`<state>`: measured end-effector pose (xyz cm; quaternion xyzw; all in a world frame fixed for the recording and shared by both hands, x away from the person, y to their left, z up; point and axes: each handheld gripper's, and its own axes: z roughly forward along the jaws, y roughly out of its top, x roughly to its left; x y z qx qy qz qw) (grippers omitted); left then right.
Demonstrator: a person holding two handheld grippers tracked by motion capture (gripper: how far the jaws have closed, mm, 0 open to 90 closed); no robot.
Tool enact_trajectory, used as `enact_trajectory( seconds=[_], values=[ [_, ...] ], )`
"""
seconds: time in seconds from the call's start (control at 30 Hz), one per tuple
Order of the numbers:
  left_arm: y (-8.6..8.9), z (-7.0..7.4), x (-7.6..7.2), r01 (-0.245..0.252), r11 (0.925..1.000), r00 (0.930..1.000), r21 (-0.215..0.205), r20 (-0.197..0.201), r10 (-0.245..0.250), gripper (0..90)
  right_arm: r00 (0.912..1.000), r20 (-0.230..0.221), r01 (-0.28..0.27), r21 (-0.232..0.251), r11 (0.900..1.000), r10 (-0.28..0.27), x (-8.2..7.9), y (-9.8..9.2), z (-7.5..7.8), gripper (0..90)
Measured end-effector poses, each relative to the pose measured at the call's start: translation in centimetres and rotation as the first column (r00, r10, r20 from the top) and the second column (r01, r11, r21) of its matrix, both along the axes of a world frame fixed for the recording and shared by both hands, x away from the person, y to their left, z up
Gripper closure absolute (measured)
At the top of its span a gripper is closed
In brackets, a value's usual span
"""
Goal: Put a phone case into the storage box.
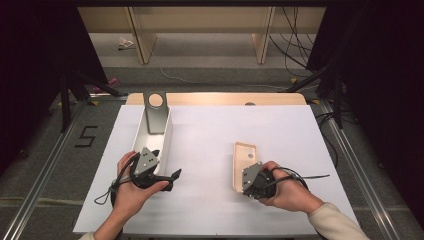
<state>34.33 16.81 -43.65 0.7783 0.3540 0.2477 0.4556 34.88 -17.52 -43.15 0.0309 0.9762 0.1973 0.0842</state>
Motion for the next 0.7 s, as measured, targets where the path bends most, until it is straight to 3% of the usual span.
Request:
enact_trajectory(
  seconds=[0.2,0.33,0.6,0.7],
  values=[
    [-0.2,0.1,0.0,0.005,1.0,1.0,-0.001,0.002,-0.005,4.9,0.9986,0.052,0.0,0.081,0.997,-0.005,0.0,0.1,0.4,87.8],
    [-0.4,0.3,0.1,0.013,0.9999,0.9999,-0.005,0.006,-0.013,6.0,0.9979,0.064,0.003,0.112,0.994,-0.01,0.0,0.3,0.2,87.8],
    [-1.7,1.7,0.9,0.054,0.9962,0.9985,-0.068,0.012,-0.053,10.8,0.9961,0.088,-0.002,0.165,0.986,-0.013,0.1,0.9,0.0,87.8],
    [-2.7,2.6,1.4,0.078,0.9943,0.9969,-0.073,0.019,-0.077,13.4,0.9955,0.094,-0.005,0.17,0.986,-0.011,0.0,1.1,0.0,87.8]
  ],
)
